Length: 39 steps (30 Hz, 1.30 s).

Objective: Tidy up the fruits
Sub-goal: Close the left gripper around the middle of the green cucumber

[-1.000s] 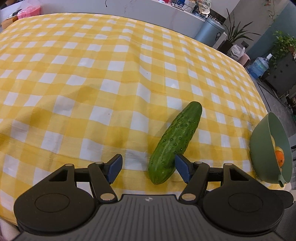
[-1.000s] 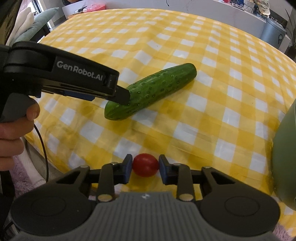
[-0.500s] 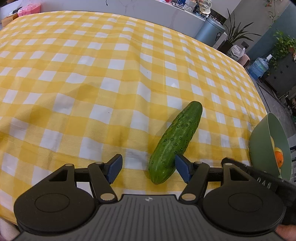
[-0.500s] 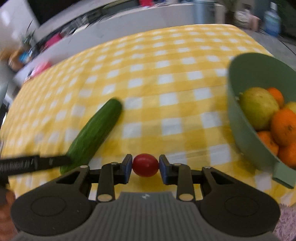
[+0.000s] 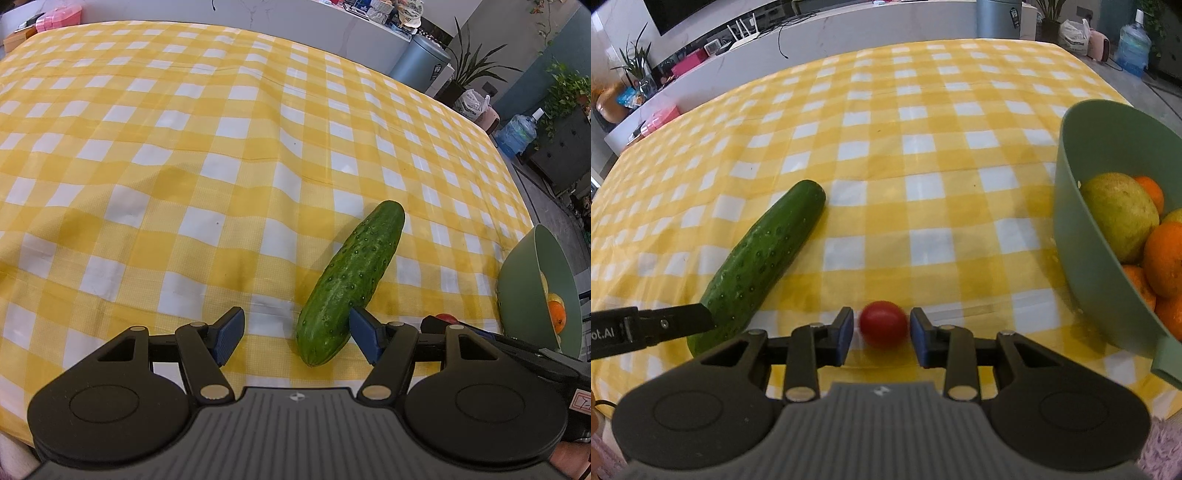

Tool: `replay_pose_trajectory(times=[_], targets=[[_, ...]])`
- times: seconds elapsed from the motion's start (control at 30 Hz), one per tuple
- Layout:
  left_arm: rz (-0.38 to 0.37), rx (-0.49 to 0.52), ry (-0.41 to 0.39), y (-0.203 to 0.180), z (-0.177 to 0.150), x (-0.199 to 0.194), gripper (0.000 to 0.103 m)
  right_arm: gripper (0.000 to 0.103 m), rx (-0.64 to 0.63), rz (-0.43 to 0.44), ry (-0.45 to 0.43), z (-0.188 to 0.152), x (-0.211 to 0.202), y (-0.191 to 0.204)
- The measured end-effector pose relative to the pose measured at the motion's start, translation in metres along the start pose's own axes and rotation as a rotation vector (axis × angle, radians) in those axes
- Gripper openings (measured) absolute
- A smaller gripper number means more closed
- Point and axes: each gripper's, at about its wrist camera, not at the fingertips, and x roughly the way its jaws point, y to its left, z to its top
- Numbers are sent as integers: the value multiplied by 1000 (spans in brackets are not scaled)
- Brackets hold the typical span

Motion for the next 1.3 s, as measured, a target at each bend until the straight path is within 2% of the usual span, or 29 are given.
replay_pose_trajectory(times=[0.13, 0.27, 0.33, 0.57, 1.0, 1.23, 1.3], targets=[[-12, 1, -16, 1, -1, 1, 76, 31, -22, -11, 0, -1, 1, 1], [-81, -24, -87, 7, -4, 8, 76, 26, -27, -14, 1, -1, 2, 2], [-108, -1, -106, 7, -5, 11, 77, 26, -26, 3, 3, -1, 2, 2], [-134, 100, -157, -5, -5, 21, 77, 25, -37, 15, 0, -2, 0, 3], [-120, 218, -202, -21, -4, 36, 75, 25, -6, 26, -20, -3, -5, -3], [-48, 371, -241, -41, -18, 41, 78, 26, -5, 25, -16, -2, -4, -3], [-26, 410, -253, -47, -23, 42, 74, 26, -6, 24, -15, -2, -4, -3]])
